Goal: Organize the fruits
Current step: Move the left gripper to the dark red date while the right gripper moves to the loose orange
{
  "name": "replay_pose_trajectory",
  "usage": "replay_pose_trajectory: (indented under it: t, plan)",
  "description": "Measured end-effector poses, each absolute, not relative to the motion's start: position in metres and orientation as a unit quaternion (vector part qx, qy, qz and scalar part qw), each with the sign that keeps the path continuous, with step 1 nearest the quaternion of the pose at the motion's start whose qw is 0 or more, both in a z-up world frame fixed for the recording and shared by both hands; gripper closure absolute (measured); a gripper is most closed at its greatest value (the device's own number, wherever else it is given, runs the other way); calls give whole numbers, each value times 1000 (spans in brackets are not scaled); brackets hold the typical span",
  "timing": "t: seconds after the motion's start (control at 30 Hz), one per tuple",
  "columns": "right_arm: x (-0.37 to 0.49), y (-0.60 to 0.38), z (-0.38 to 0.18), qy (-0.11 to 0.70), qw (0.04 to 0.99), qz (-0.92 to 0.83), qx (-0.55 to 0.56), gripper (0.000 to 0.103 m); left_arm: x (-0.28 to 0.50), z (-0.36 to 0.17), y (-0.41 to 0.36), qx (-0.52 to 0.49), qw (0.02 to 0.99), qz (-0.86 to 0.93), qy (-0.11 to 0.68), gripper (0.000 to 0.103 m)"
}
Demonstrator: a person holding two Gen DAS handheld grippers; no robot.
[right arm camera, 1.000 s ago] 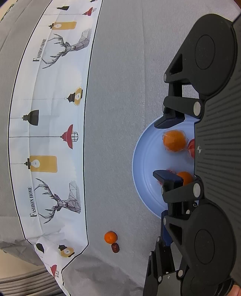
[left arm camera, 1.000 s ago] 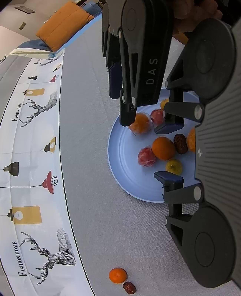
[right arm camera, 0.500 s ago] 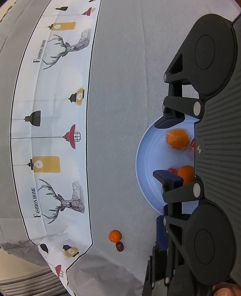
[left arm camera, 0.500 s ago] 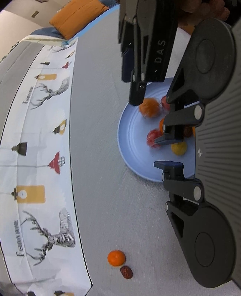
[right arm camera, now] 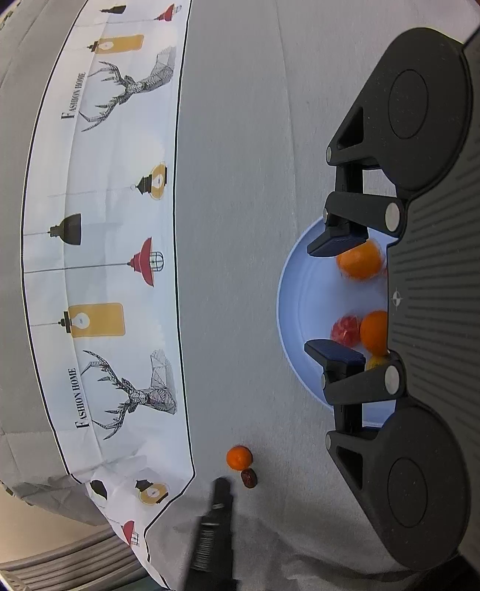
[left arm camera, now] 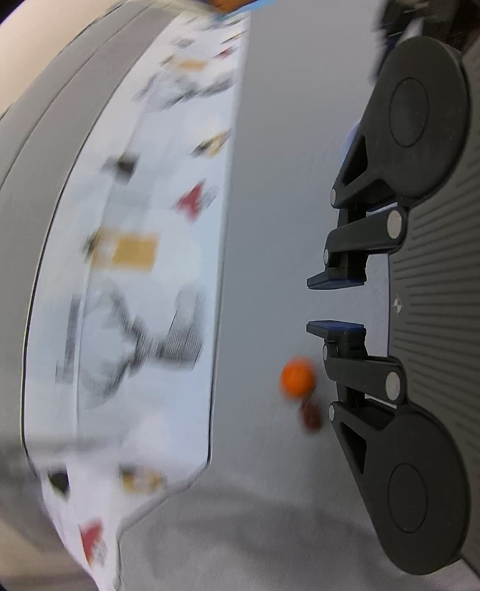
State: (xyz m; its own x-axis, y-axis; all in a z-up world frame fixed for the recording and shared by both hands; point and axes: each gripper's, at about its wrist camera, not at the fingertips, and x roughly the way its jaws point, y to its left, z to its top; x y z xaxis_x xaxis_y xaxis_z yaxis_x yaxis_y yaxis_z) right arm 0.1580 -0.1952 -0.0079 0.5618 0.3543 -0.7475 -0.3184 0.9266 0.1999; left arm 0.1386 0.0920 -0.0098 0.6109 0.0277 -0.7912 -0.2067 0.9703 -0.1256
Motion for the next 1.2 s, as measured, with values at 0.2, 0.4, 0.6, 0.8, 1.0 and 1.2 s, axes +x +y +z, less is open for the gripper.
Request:
replay_pose_trajectory:
  t: [0.2, 0.4, 0.6, 0.8, 1.0, 1.2]
  plan:
    - [159, -180, -6, 426, 880, 210, 21, 51, 147, -59, 176, -222, 833, 166, 479, 83]
    - [162, -168, -6, 429, 874, 226, 22, 51, 165, -65, 184, -232, 833, 165, 474, 73]
    - [159, -161, -6, 430, 871, 238, 14, 51, 179, -75, 184, -204, 837, 177, 476, 66]
    - [160, -160, -8, 432, 870, 235, 12, 51, 183, -84, 179, -190, 829, 185, 492, 66]
    - [158, -149, -11, 432, 869, 243, 0, 51, 183, -82, 178, -191, 828, 181, 496, 75]
    - [159, -131, -14, 431, 866, 253, -14, 51, 165, -73, 192, -215, 807, 241, 494, 75]
